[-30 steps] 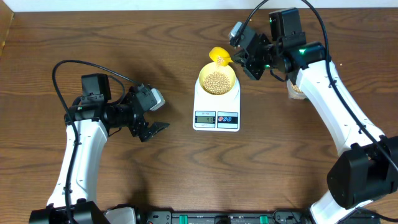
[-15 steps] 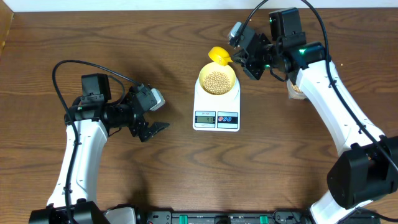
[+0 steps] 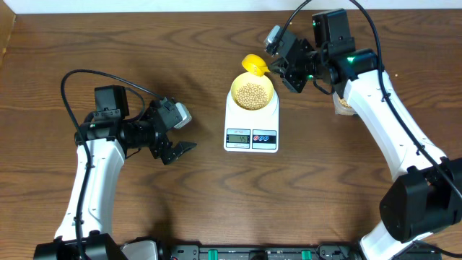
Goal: Scoop item into bowl and weigh 50g on scale
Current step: 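Move empty yellow scoop with right gripper back to the soybean tub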
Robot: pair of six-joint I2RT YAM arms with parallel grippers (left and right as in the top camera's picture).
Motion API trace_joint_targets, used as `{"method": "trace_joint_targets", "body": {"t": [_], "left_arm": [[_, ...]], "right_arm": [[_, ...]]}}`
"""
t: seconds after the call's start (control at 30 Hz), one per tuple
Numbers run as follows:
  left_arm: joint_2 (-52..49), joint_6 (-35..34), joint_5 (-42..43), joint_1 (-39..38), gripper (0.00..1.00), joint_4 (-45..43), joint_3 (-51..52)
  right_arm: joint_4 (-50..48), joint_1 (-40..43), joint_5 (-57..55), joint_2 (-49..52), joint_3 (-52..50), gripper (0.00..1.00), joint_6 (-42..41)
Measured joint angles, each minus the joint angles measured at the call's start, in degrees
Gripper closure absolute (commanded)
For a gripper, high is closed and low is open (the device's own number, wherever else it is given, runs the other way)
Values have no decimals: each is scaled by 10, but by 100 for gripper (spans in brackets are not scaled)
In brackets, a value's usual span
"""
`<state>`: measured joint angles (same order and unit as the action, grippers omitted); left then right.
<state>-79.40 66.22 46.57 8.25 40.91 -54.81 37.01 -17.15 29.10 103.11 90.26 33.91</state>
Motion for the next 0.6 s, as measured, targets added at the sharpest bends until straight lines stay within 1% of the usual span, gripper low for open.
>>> {"method": "trace_joint_targets", "body": {"t": [0.4, 0.6], "left_arm": [[0, 0, 0, 0, 2, 0, 0], [0, 0, 0, 0, 3, 0, 0]], "right_arm": [[0, 0, 0, 0, 0, 99, 0], [-2, 0, 0, 0, 0, 99, 28]]}}
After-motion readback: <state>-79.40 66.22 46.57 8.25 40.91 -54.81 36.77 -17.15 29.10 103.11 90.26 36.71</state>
